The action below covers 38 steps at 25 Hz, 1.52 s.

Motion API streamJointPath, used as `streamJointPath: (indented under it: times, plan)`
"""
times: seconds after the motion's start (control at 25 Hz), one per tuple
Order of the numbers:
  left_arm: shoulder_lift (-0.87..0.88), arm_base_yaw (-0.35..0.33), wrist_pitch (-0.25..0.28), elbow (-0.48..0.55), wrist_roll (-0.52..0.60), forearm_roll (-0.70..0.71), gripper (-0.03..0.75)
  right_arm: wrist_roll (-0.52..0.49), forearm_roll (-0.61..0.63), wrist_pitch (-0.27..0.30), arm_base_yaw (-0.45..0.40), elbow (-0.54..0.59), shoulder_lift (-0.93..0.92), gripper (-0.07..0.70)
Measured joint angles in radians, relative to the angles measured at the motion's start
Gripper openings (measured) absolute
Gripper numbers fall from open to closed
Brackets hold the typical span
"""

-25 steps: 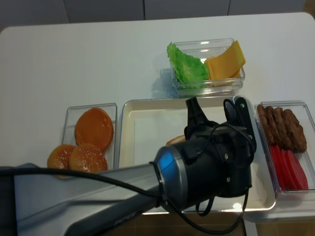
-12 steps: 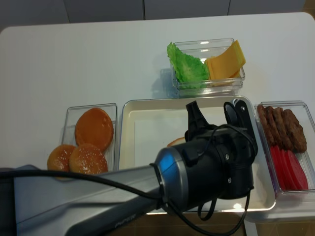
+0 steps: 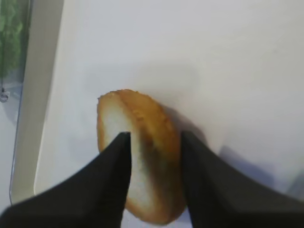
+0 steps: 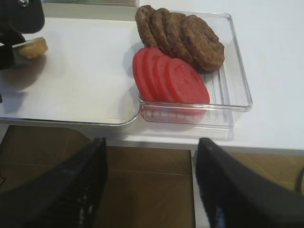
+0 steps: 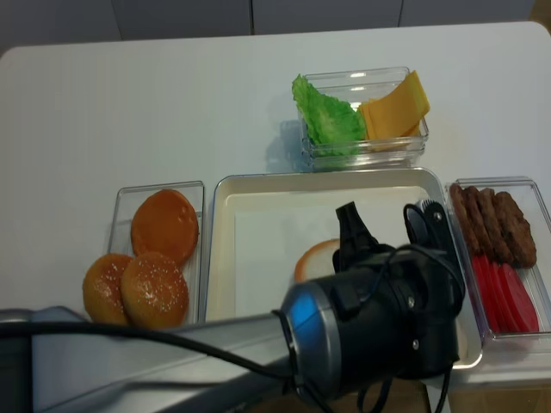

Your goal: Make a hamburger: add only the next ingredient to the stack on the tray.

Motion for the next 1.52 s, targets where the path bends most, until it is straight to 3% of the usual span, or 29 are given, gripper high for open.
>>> streamJointPath:
  times: [0.28, 0.6, 0.84, 1.52]
  plan:
    - [0.000, -0.001, 0.000, 0.000, 0.000, -0.016, 0.340, 0.000, 0.000, 0.000, 0.000, 0.000, 0.000, 0.449]
    - [-0.002, 0.035, 0.028, 0.000, 0.002, -0.085, 0.351, 0.000, 0.000, 0.000, 0.000, 0.000, 0.000, 0.449]
    - [-0.060, 0.194, 0.044, 0.000, 0.046, -0.332, 0.351, 0.000, 0.000, 0.000, 0.000, 0.000, 0.000, 0.449]
    - [-0.276, 0.739, 0.133, 0.000, 0.166, -0.559, 0.351, -0.004, 0.000, 0.000, 0.000, 0.000, 0.000, 0.449]
